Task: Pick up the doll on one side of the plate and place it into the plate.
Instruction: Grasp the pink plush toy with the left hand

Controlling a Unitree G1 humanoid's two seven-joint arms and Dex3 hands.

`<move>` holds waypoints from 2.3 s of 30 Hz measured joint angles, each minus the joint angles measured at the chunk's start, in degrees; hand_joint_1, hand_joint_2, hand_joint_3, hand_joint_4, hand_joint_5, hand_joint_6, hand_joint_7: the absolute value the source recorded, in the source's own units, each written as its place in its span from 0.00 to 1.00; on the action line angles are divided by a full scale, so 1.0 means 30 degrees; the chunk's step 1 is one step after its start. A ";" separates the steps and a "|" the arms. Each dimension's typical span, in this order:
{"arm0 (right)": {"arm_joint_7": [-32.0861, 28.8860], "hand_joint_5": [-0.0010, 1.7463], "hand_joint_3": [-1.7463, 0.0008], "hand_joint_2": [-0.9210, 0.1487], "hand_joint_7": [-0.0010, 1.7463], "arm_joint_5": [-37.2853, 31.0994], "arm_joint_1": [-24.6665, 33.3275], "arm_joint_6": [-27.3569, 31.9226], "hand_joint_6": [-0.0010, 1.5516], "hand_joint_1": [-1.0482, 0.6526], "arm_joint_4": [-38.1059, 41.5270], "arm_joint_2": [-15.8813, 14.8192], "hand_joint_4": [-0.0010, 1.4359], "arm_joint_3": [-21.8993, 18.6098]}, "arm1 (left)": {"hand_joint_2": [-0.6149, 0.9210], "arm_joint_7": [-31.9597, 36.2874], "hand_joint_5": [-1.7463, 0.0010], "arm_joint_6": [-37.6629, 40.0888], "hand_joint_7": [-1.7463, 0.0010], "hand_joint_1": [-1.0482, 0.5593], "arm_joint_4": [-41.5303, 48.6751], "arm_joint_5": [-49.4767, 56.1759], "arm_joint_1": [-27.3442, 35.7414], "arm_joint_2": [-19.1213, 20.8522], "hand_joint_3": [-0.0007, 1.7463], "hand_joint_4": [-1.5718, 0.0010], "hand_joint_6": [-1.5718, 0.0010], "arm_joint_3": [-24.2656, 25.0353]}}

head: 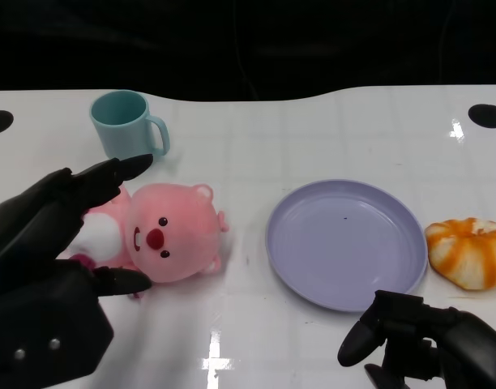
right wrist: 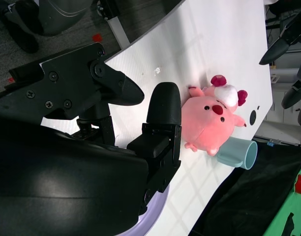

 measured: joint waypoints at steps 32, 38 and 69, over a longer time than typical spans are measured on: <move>-0.0168 0.96 0.50 0.19 0.74 -0.0003 0.0294 0.0323 0.35 0.51 -0.0469 -0.0002 0.42 0.0068 | 0.97 -0.1169 0.81 -0.0617 0.99 0.20 1.4002 0.9114 -0.9395 0.0230 0.00 1.00 0.84 -0.7539; -0.0225 0.95 0.50 0.19 0.73 -0.0005 0.0318 0.0536 0.35 0.51 -0.0700 0.0005 0.42 0.0070 | 0.97 -0.0751 0.82 -0.1095 0.99 0.22 1.7184 0.9234 -1.0878 -0.0495 0.00 0.98 0.83 -0.8383; -0.0234 0.96 0.50 0.20 0.74 0.0138 0.0654 0.0901 0.35 0.50 -0.1312 0.0004 0.43 0.0003 | 1.00 0.7373 0.03 -0.4523 0.29 0.49 2.9225 0.7418 -1.4221 -0.4457 0.11 0.56 0.52 -0.9877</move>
